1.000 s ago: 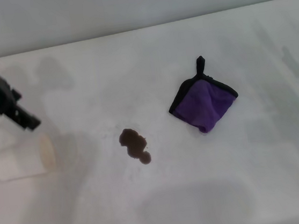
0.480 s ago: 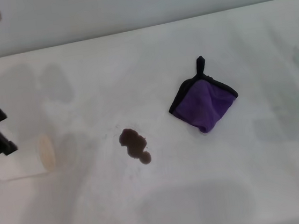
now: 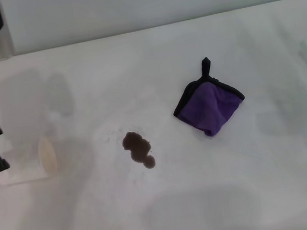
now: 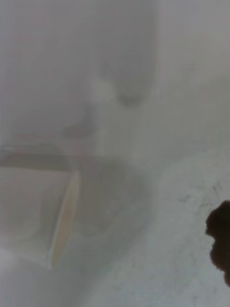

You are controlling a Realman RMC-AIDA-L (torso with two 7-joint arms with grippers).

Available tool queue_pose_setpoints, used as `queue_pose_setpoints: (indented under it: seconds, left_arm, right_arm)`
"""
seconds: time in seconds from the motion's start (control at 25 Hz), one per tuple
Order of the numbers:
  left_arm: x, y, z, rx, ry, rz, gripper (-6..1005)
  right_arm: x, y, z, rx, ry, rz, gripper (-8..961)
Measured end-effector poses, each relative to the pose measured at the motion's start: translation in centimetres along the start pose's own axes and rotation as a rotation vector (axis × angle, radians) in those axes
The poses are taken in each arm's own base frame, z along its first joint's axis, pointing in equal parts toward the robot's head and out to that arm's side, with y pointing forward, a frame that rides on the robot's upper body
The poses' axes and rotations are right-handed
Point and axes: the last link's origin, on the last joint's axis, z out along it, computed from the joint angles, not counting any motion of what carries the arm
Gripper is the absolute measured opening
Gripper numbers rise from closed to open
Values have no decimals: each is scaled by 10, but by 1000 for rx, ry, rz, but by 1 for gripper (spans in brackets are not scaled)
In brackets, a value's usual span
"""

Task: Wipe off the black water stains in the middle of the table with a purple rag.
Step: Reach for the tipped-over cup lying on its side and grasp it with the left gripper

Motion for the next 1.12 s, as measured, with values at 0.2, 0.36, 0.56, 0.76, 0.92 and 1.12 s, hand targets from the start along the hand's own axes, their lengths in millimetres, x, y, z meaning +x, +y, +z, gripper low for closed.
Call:
queue_pose_setpoints:
  seconds: [0.2, 0.36, 0.56, 0.76, 0.92, 1.12]
  left_arm:
    - [10, -5, 4, 35, -1, 36, 877]
    - [19, -5, 11, 31, 1, 65, 877]
    - [31, -3, 23, 31, -36, 106, 877]
    - [34, -3, 27, 40, -64, 109, 877]
    - [39, 0, 34, 31, -65, 116, 877]
    - [38, 3, 43, 27, -90, 109, 877]
  right_arm:
    - [1, 0, 1, 5, 11, -1, 871]
    - [0, -3, 0, 10, 9, -6, 871]
    - [0, -7, 2, 24, 23, -14, 871]
    - [-3, -8, 4, 26, 16, -22, 871]
    - [-3, -9, 4, 27, 16, -23, 871]
    - [-2, -9, 3, 29, 18, -23, 871]
